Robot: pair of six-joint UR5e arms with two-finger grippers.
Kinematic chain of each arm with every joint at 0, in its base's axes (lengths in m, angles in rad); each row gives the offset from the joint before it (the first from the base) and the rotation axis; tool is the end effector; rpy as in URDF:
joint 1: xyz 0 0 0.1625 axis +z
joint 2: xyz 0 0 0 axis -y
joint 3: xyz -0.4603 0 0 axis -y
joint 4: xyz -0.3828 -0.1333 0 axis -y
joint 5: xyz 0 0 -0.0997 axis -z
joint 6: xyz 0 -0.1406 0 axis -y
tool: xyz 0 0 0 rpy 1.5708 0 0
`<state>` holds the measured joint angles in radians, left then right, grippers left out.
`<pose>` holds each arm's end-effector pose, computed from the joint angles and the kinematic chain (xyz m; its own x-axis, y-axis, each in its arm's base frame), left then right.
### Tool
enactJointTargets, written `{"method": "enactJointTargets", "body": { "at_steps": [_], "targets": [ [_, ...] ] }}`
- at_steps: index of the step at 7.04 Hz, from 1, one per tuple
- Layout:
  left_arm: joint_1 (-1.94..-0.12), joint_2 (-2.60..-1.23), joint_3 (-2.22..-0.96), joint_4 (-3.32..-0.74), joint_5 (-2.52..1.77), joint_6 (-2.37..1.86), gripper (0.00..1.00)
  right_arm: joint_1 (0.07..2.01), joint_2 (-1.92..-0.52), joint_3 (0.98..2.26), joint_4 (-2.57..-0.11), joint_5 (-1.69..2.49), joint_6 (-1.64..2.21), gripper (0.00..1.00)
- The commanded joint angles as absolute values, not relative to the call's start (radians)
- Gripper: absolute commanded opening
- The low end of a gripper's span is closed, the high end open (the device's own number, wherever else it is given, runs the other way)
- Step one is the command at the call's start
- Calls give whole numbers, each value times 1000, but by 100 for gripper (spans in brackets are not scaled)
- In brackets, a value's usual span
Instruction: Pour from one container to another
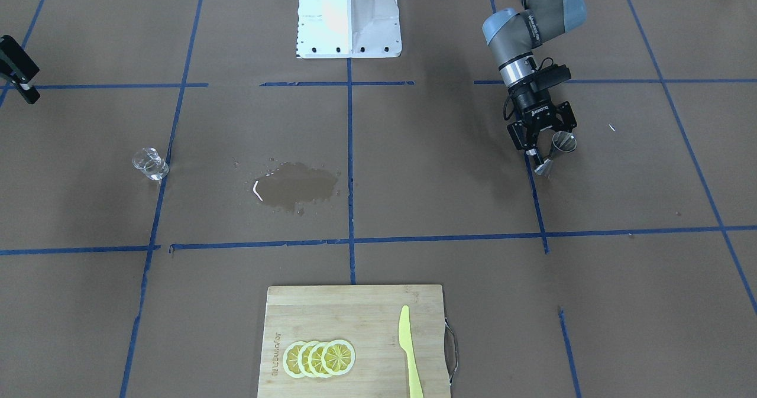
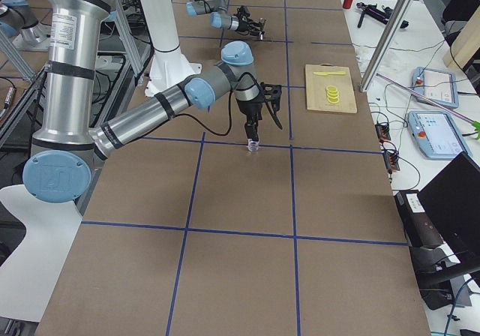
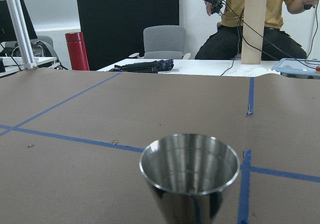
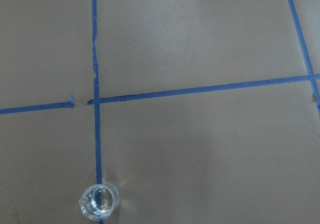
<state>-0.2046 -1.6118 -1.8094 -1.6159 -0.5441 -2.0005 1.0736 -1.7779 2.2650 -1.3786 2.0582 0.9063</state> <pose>0.4425 -0.3508 0.5539 0.6885 -0.3631 -0.6278 0.7252 0.3301 0.6043 -0.1311 -0.3831 0.4678 0.6845 0.1190 0.7193 -0.2720 0.9570 0.1006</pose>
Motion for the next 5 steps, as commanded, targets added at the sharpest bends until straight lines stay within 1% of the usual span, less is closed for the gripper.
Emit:
{"method": "enactJointTargets", "body": {
  "at_steps": [1, 2, 5],
  "targets": [
    [-212, -1614, -1799, -1615, -532, -2000, 68, 1017, -1799, 2287, -1335, 2042, 989, 100],
    [-210, -1615, -1793, -1615, -532, -2000, 63, 1011, -1799, 2289, -1335, 2042, 989, 100],
    [-212, -1640, -1772, -1615, -532, -2000, 54, 1003, -1804, 2289, -1335, 2034, 989, 100]
  ]
}}
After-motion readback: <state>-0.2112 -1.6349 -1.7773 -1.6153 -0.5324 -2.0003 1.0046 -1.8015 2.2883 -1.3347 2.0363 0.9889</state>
